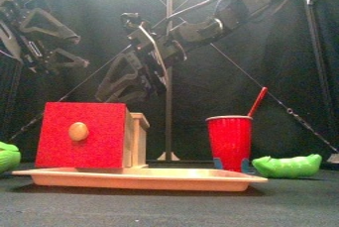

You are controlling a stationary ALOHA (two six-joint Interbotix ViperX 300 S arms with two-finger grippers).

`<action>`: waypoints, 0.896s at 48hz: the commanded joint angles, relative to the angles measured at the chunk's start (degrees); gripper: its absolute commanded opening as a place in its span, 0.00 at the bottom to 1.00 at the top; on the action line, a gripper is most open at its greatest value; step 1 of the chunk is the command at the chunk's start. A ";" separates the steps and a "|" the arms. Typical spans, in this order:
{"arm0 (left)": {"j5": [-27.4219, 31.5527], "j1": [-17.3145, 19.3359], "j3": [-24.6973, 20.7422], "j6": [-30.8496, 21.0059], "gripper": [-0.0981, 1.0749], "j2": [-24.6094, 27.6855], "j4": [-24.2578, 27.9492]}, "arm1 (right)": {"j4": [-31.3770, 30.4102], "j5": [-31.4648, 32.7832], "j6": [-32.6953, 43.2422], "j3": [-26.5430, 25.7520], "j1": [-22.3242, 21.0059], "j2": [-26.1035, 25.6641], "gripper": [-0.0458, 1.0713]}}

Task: Put sushi piece in drawer

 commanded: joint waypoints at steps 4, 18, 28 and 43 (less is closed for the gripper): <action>-0.62 -0.09 -0.62 0.18 0.90 0.09 0.09 | -0.09 -0.53 0.00 -1.67 0.18 -1.67 0.74; -0.62 -0.09 -0.62 0.09 0.90 0.09 0.09 | 0.79 -0.53 -0.09 -1.67 0.53 -1.93 0.73; -0.62 -0.09 -0.62 0.09 0.90 0.09 0.09 | 0.53 -0.44 0.00 -1.58 0.62 -1.93 0.64; -0.62 0.00 -0.53 0.09 0.90 0.09 0.09 | 0.79 -0.53 0.00 -1.76 0.79 -2.02 0.55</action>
